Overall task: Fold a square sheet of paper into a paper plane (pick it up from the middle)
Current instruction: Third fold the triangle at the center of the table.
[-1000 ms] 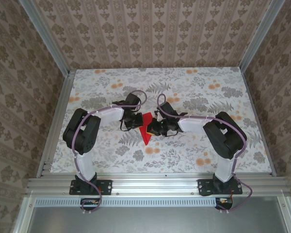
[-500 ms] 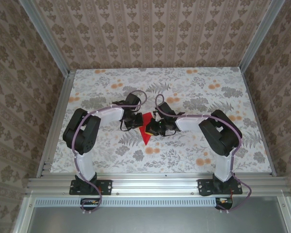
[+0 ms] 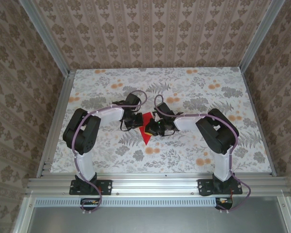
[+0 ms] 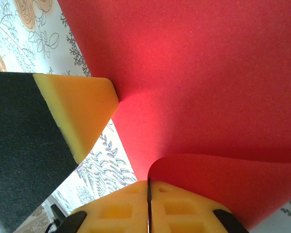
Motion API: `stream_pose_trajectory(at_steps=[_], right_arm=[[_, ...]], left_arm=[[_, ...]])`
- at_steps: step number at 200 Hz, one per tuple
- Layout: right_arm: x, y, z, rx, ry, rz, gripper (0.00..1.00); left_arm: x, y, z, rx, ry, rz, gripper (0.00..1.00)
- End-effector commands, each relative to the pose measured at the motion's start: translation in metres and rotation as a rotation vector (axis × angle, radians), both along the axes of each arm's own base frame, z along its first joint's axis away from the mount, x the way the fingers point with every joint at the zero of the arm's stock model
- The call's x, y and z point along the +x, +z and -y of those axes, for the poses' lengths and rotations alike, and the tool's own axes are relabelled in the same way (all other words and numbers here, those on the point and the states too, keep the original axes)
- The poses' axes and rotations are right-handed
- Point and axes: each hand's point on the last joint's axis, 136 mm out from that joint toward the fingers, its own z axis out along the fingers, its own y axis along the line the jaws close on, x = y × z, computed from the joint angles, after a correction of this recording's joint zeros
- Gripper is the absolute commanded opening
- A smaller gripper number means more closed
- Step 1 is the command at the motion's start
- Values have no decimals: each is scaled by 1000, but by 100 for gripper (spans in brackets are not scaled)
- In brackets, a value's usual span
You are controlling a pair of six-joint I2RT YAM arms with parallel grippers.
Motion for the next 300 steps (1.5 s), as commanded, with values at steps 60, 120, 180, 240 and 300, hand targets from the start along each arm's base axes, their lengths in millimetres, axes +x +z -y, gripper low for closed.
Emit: stream_pose_trajectory(at_steps=[60,120,180,240,300], right_arm=[[9,-2,-8,2,3,16,10],[6,-7,-8,-12,24,8,10],[3,-11,-3,-44,41,10,11],[8,-16,-1,-59,16,16,12],[12,-17,1,-67,-7,24,12]], left_arm=[[-16,-21,-4,59,-40,-56,9],[-17,-21,-4,60,-43,-55,9],[-18,-22,-5,65,-42,-58,9],[-17,-21,-5,62,-43,-56,9],[-17,-21,-4,63,-45,-55,9]])
